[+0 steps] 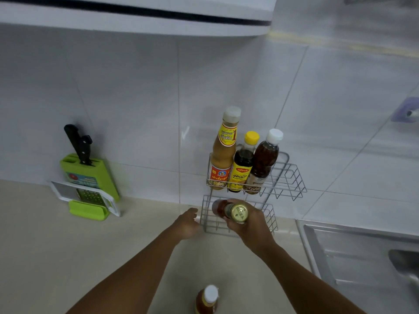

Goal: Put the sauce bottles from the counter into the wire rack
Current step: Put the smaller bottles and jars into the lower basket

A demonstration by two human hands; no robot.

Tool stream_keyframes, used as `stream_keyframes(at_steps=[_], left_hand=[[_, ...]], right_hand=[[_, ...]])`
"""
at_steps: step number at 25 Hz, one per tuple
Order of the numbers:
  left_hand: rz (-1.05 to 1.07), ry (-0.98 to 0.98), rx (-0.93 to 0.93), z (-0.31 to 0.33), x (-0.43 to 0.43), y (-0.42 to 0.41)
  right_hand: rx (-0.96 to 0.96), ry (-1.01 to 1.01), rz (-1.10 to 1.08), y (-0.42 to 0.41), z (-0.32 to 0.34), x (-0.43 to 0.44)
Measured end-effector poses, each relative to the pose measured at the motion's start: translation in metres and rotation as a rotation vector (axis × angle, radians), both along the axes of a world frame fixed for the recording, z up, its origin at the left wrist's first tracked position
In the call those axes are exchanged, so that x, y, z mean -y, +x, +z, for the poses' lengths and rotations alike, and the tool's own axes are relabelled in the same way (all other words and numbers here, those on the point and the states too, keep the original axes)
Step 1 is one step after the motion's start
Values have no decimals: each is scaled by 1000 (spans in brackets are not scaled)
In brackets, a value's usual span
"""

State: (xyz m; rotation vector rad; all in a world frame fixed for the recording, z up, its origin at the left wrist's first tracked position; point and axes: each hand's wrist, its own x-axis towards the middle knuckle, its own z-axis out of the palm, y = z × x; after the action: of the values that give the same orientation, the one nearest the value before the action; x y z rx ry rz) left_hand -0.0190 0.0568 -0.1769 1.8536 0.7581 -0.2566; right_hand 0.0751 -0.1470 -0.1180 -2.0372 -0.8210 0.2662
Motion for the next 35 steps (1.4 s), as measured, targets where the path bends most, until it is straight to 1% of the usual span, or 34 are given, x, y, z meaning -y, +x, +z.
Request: stream_keyframes(at_steps=[3, 5, 11, 16, 18, 21, 23, 28, 30, 35], left_hand=[[-11, -21, -11, -12, 1, 16], [-18, -29, 3, -29, -2, 27], [-33, -62, 35, -12, -3, 23], [-41, -77, 46, -14, -6, 22], [-44, -54, 52, -15, -6, 21], [-35, -71, 58, -11, -2, 19], [-37, -93, 15, -13, -3, 17], [-88, 7, -133, -9, -11, 6], [-136, 60, -178, 4, -10, -2], [-299, 133, -166, 44, -2, -33]], right_hand=[[33, -60, 69, 13, -14, -18], [23, -110, 93, 19, -20, -27], [-39, -213, 128, 48, -33, -59], [-13, -227, 230, 55, -38, -74], [-16, -228, 226, 55, -39, -76], [-47, -246, 202, 52, -37, -76], [-85, -275, 195, 50, -37, -74], [-142, -361, 155, 41, -34, -63], [-139, -371, 125, 32, -25, -55], [-90, -314, 75, -2, 6, -26]])
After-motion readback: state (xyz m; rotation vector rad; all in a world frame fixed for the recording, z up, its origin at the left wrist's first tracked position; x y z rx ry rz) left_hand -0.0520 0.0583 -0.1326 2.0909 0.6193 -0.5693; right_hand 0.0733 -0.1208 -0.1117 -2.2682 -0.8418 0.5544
